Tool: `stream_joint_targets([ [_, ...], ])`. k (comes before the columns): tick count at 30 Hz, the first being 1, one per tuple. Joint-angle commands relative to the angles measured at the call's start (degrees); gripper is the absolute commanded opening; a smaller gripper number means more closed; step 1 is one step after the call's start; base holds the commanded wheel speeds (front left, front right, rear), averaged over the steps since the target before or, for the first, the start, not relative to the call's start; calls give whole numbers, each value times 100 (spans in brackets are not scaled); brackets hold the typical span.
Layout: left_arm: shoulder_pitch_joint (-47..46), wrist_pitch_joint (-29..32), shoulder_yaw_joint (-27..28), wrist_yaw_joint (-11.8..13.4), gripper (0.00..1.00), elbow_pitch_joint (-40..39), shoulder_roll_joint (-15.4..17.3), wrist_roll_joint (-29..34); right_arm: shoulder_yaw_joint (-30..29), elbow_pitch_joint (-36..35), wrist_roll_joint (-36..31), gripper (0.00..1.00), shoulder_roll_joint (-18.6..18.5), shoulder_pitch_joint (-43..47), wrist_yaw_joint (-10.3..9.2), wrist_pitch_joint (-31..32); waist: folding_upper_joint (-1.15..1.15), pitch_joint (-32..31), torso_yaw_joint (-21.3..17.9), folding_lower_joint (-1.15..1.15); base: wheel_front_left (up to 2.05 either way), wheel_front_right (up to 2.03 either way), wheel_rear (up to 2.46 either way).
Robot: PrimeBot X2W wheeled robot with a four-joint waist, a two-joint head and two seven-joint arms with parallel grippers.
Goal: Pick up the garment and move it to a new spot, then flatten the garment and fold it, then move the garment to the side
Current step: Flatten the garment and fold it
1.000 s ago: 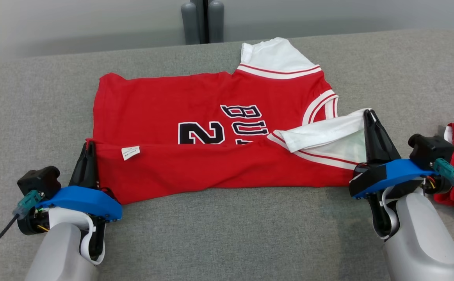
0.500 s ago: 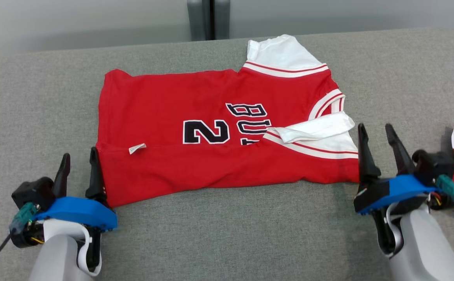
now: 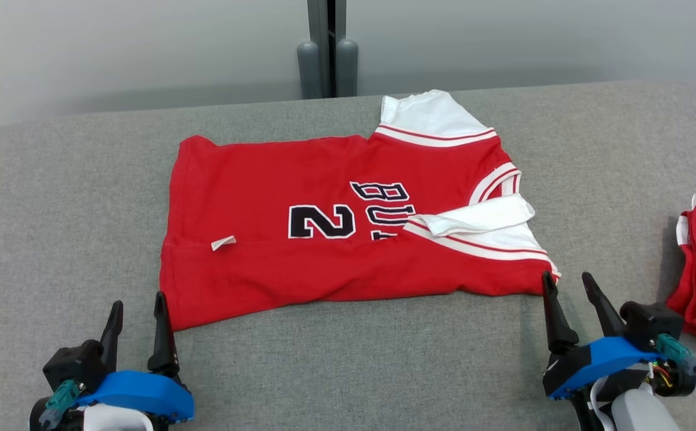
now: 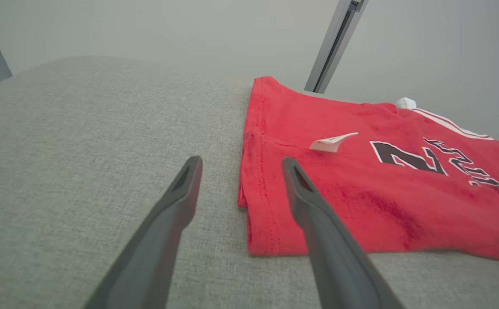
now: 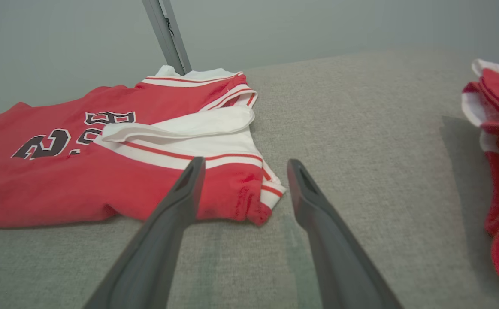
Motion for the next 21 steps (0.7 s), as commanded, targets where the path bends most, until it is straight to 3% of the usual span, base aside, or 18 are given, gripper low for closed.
stream_joint_targets([
  [1, 56, -14, 41, 9, 100, -24, -30, 45, -56, -2, 84, 100, -33, 122, 1, -16, 0, -80, -23, 1, 0, 0, 0],
  [15, 826, -14, 208, 65, 100, -205, -152, 529, -99, -632, -190, 100, -30, 995, 2, -16, 0, -915, -144, 1, 0, 0, 0],
  [21, 1013, -14, 93, 161, 100, -258, -152, 448, -8, -826, -454, 100, -28, 1276, 2, -16, 0, -1050, -129, 1, 0, 0, 0],
])
